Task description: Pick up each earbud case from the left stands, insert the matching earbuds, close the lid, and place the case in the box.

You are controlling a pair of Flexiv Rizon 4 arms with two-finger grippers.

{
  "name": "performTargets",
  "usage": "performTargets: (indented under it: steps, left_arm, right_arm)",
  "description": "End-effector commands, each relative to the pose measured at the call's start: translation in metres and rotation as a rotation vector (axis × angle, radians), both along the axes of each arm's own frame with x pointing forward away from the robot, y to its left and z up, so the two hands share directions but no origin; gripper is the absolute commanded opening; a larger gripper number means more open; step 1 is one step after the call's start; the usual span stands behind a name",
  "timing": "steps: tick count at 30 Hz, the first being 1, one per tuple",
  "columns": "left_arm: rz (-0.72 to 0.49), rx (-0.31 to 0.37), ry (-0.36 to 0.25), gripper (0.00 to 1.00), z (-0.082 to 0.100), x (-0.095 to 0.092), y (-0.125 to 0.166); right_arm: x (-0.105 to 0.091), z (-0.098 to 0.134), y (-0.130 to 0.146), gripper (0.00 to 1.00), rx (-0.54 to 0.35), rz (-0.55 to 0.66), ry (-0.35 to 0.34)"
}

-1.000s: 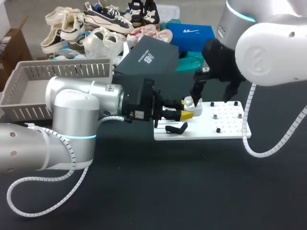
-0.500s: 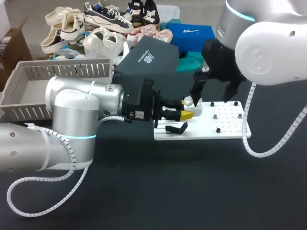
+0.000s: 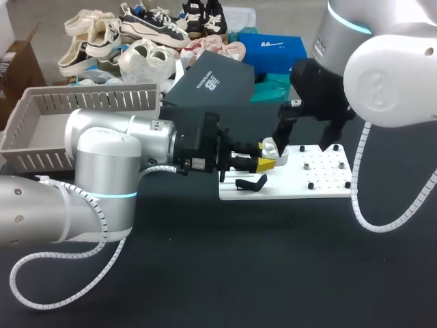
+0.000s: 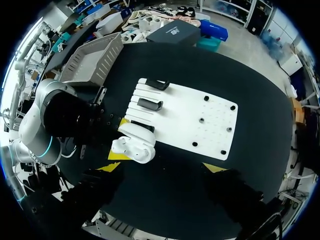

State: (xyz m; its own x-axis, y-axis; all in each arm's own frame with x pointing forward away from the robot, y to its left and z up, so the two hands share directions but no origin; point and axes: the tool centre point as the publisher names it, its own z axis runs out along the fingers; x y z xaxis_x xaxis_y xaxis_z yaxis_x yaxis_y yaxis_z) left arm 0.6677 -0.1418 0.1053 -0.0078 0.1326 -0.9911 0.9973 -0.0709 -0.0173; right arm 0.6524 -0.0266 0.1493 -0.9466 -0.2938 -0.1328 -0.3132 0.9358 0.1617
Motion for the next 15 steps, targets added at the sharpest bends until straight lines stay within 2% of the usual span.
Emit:
performTargets:
  steps: [1, 15]
  left_arm:
    - [0.0, 0.0, -0.001, 0.0, -0.001, 0.0, -0.001]
    - [0.0, 0.0, -0.001, 0.0, -0.001, 0.0, -0.001]
  right_arm:
    - [0.001, -0.002, 0.004, 1.0, -0.002, 0.01, -0.001]
    - [0.011, -0.004, 0.015, 1.0, -0.008, 0.033, -0.007]
